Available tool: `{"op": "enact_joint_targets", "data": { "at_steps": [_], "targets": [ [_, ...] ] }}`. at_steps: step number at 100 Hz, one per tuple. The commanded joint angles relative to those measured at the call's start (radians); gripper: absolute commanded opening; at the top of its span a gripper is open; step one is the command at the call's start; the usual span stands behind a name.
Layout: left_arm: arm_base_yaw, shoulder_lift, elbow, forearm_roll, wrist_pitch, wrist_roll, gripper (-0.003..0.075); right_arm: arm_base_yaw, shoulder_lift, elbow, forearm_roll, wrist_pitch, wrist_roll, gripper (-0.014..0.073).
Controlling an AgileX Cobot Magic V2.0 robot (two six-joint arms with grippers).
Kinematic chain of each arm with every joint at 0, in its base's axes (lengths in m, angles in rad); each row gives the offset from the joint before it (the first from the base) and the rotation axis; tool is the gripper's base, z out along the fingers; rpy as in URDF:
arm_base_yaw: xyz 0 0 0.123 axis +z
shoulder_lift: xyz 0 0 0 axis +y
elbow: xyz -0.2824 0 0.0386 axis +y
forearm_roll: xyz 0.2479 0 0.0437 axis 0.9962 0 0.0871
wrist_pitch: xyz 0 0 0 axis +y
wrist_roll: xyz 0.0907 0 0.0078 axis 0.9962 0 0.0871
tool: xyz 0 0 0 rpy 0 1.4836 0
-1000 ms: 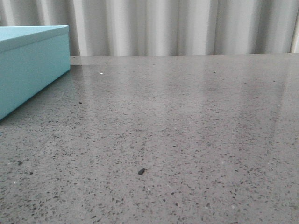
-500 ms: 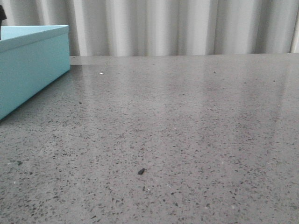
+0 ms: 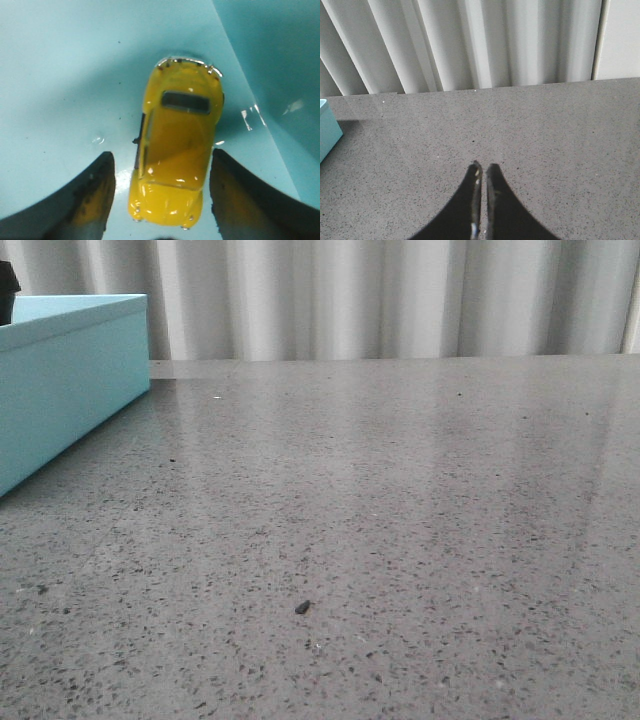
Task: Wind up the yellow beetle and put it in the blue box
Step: 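Lower the held car into the blue box with the left gripper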
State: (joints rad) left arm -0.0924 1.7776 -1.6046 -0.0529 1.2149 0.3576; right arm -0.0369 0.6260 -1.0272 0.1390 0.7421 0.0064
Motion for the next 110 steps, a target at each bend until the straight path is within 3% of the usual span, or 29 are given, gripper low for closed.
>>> {"op": "enact_joint_targets", "data": {
  "at_steps": [1, 31, 40, 57, 76, 110],
  "targets": [
    [0.000, -0.042, -0.022, -0.013, -0.008, -0.006, 0.0389, -0.002, 0.002, -0.024, -0.006, -0.073, -0.006, -0.0061],
    [0.000, -0.044, -0.039, -0.013, 0.030, -0.016, 0.0357, -0.002, 0.002, -0.024, -0.023, -0.070, -0.006, -0.0061],
    [0.000, -0.060, -0.050, -0.017, 0.040, -0.019, 0.0257, -0.002, 0.000, -0.024, -0.067, -0.070, -0.006, -0.0061],
    [0.000, -0.135, -0.053, -0.053, 0.007, -0.019, -0.0021, -0.002, -0.032, -0.016, -0.128, -0.077, -0.006, -0.0061],
    [0.000, -0.228, -0.053, -0.154, -0.081, -0.019, -0.0021, -0.002, -0.113, 0.068, -0.188, -0.146, -0.006, -0.0061],
    [0.000, -0.390, 0.007, -0.191, -0.205, -0.019, -0.0021, -0.002, -0.306, 0.286, -0.273, -0.320, -0.006, -0.0061]
  ]
}}
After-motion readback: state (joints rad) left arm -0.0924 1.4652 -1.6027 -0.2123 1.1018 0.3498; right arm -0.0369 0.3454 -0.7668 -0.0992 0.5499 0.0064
